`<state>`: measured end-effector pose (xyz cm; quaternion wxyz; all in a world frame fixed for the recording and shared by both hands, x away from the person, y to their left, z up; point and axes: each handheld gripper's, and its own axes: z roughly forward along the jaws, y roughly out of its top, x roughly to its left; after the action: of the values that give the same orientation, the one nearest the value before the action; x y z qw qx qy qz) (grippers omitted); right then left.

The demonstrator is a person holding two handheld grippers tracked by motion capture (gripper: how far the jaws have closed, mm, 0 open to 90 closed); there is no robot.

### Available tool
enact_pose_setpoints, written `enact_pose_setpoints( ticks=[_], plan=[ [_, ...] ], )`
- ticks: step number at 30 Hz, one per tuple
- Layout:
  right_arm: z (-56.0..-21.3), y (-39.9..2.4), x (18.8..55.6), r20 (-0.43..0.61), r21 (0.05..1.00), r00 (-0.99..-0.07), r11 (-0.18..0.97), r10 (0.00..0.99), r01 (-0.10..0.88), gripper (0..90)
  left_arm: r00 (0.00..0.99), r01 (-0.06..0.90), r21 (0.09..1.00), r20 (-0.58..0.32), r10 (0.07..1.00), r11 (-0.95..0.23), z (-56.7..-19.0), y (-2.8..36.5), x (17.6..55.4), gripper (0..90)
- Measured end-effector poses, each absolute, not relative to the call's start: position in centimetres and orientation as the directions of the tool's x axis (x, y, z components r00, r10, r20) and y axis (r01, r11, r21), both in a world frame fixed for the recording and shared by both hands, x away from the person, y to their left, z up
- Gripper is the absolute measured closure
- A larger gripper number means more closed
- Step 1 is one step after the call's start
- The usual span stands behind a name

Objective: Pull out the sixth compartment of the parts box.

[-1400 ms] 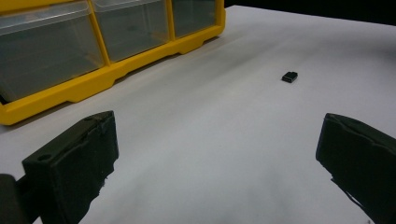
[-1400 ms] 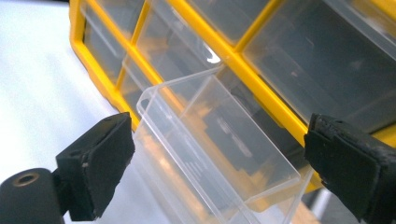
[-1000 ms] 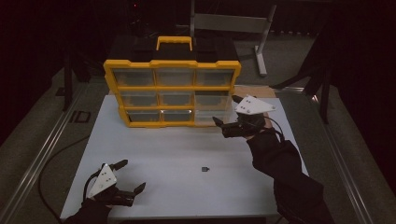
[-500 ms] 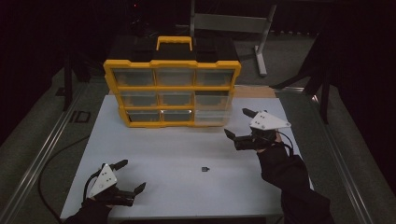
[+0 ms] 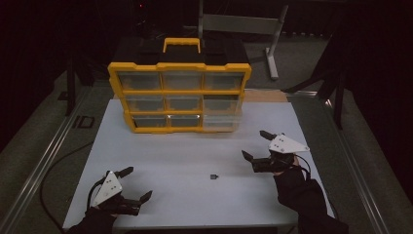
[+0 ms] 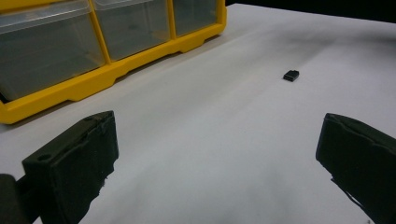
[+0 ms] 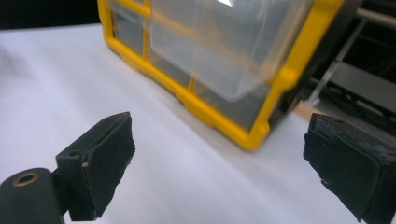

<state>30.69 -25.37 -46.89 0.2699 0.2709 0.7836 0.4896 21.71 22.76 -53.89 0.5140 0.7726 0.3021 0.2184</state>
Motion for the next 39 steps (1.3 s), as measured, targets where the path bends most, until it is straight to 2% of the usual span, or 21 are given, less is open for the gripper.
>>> enact_pose_setpoints(
  ticks=[15,22,39],
  plan=[
    [-50.2,-27.5,28.7,-0.096,0.908,-0.711,0.354,0.697,0.225,8.5,0.723,0.241,0.927,0.026,0.691,-0.287,-53.9,22.8,21.7,0.0],
    [-51.7,-28.2,27.3,-0.099,0.895,-0.708,0.373,0.699,0.243,8.5,0.722,0.242,0.927,0.024,0.691,-0.286,-53.9,22.8,21.7,0.0],
    [-52.8,-30.6,25.2,-0.075,0.903,-0.664,0.333,0.744,0.271,8.6,0.723,0.241,0.926,0.027,0.690,-0.289,-53.9,22.8,21.7,0.0]
  ],
)
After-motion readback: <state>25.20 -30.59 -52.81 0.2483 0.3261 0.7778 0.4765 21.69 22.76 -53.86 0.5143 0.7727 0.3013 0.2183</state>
